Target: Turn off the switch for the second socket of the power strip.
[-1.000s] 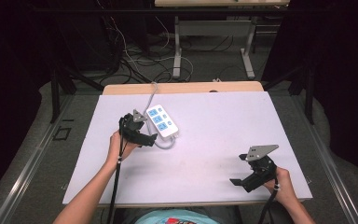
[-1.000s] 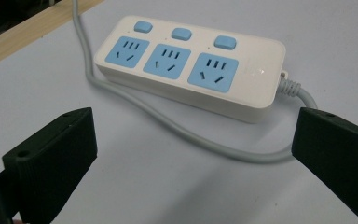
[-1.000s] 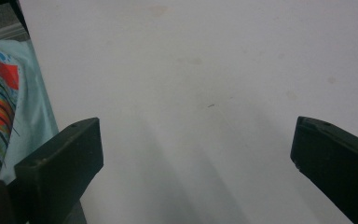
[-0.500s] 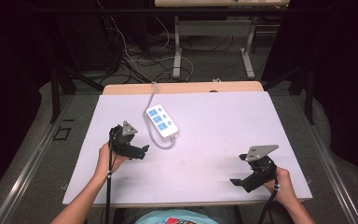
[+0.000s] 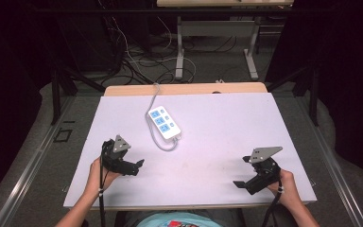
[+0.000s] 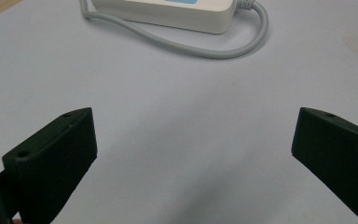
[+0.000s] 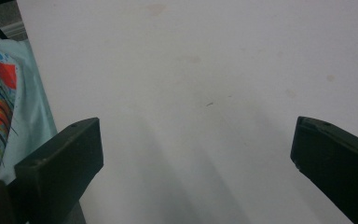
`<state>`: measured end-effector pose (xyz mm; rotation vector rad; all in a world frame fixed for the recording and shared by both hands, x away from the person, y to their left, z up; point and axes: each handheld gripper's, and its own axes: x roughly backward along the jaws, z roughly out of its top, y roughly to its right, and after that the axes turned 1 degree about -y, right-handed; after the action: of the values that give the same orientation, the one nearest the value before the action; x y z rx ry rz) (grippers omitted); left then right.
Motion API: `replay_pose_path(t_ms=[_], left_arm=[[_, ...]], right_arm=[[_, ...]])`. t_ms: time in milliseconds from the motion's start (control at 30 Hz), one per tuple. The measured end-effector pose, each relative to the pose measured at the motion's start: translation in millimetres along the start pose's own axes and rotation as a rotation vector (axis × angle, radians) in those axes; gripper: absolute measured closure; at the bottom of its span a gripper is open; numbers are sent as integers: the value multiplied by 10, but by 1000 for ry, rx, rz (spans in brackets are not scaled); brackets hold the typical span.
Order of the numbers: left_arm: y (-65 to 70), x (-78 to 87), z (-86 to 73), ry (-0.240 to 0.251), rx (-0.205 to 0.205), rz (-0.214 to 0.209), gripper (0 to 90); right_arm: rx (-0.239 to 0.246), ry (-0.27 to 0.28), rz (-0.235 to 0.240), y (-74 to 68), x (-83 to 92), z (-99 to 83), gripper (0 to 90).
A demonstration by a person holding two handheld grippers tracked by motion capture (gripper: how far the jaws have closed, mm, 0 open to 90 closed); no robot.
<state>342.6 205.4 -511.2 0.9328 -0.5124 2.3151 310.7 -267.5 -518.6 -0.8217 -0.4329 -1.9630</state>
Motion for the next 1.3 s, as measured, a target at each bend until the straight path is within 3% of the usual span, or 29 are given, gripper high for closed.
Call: replay_pose_path(t_ms=[267, 667, 1300], left_arm=[[-27, 88, -153, 2, 4, -2, 0], [42, 247, -310, 36, 4, -16, 0], [152, 394, -485, 41, -5, -40, 0]], right_arm=[[-1, 1, -6, 2, -8, 0, 20], [-4, -6, -6, 8, -15, -3, 20], [-14, -15, -5, 5, -27, -6, 20]])
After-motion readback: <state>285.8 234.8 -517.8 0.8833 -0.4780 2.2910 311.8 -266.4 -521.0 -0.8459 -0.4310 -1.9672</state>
